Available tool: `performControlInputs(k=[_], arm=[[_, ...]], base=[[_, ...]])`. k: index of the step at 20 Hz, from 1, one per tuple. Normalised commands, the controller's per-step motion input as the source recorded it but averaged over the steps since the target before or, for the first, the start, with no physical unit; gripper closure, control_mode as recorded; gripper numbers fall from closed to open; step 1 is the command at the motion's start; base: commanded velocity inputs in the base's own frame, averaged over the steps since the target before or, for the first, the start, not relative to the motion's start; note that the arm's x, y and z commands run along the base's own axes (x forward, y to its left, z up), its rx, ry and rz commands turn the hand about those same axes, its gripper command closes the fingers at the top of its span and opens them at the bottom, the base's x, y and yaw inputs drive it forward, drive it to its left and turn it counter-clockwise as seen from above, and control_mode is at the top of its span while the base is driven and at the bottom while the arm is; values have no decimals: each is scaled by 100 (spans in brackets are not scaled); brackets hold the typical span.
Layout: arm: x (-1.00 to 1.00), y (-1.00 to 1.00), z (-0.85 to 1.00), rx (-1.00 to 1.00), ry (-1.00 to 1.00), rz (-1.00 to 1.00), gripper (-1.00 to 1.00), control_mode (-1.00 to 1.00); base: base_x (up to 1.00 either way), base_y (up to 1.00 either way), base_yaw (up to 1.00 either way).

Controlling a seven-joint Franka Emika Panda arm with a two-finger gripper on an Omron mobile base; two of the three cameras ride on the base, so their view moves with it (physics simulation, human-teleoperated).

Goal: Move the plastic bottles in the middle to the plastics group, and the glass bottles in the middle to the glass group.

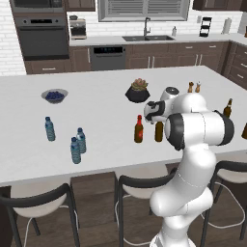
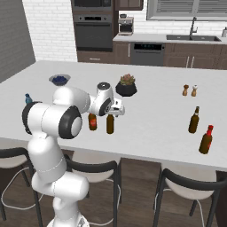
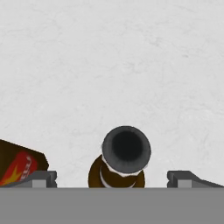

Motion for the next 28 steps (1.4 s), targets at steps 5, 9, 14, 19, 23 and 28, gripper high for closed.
performControlInputs(k=[5,9,14,19,23,28], arm=[[3,0,0,0,0,0,-100,-100],[5,0,0,0,0,0,100,-100],[0,0,0,0,0,0,100,-100],[0,0,0,0,0,0,100,-100],[0,0,0,0,0,0,100,-100],[0,-1,17,-1,0,0,100,-100]], base=[[0,0,0],[0,0,0],[0,0,0],[0,0,0],[0,0,0],[0,0,0]])
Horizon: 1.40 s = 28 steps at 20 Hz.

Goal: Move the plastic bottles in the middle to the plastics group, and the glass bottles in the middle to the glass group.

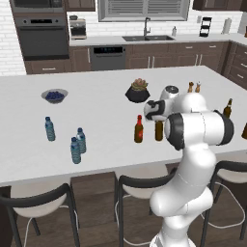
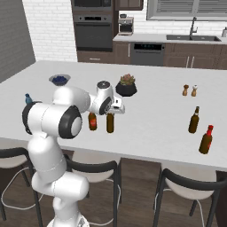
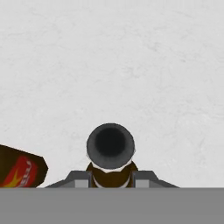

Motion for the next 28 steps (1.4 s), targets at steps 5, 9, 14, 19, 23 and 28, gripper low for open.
performControlInputs(k=[5,9,14,19,23,28], arm=[[-43,-46,45,0,0,-3,100,-100],[-56,-66,49,0,0,-7,100,-100],[-41,-89,23,0,0,-9,100,-100],[-47,-83,0,0,0,-8,100,-100],[-22,-75,0,0,0,-6,100,-100],[0,-52,16,-2,0,-5,100,-100]], base=[[0,0,0],[0,0,0],[0,0,0],[0,0,0],[0,0,0],[0,0,0]])
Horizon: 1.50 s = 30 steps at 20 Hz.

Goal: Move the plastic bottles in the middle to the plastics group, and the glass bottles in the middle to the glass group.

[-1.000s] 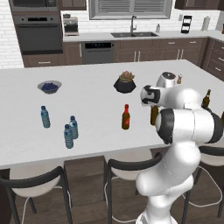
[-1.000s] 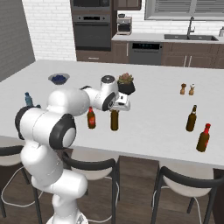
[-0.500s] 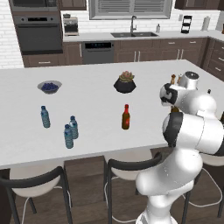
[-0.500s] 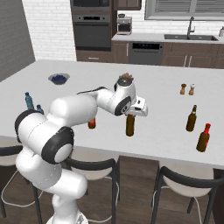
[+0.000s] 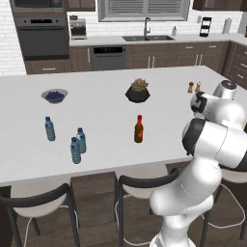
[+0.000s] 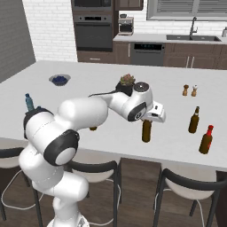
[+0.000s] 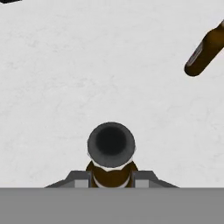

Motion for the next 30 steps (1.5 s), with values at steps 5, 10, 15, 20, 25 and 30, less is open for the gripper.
performControlInputs(k=[5,10,15,20,25,30], arm=[[0,-39,10,0,0,-6,100,-100],[0,-34,1,0,-2,-8,100,-100],[-1,-28,-11,0,-1,-7,100,-100],[0,-21,-12,0,-4,-7,100,-100],[0,-19,0,0,-13,-6,100,-100],[0,-23,0,0,-11,-6,100,-100]], base=[[0,0,0],[0,0,0],[0,0,0],[0,0,0],[0,0,0],[0,0,0]])
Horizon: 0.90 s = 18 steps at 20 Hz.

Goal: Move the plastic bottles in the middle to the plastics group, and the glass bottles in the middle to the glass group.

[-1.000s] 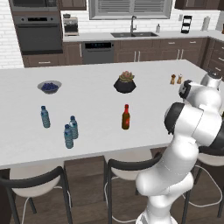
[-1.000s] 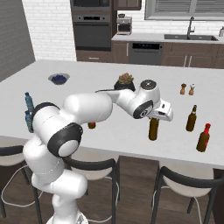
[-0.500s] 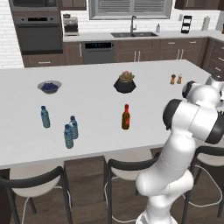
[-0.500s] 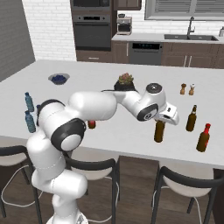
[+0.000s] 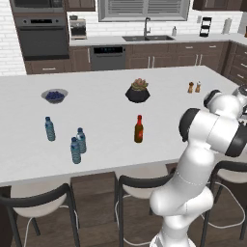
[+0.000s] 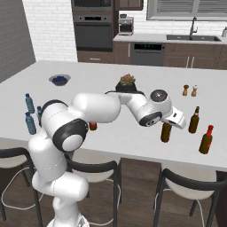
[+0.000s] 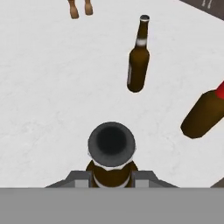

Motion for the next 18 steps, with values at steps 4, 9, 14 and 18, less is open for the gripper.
performControlInputs(k=[4,9,14,18], arm=[[0,-25,3,0,-5,-6,100,-100],[0,-24,8,0,-1,-6,100,-100],[1,-30,12,0,0,-4,100,-100],[0,-27,3,0,0,-4,100,-100]], base=[[0,0,0],[0,0,0],[0,0,0],[0,0,0]])
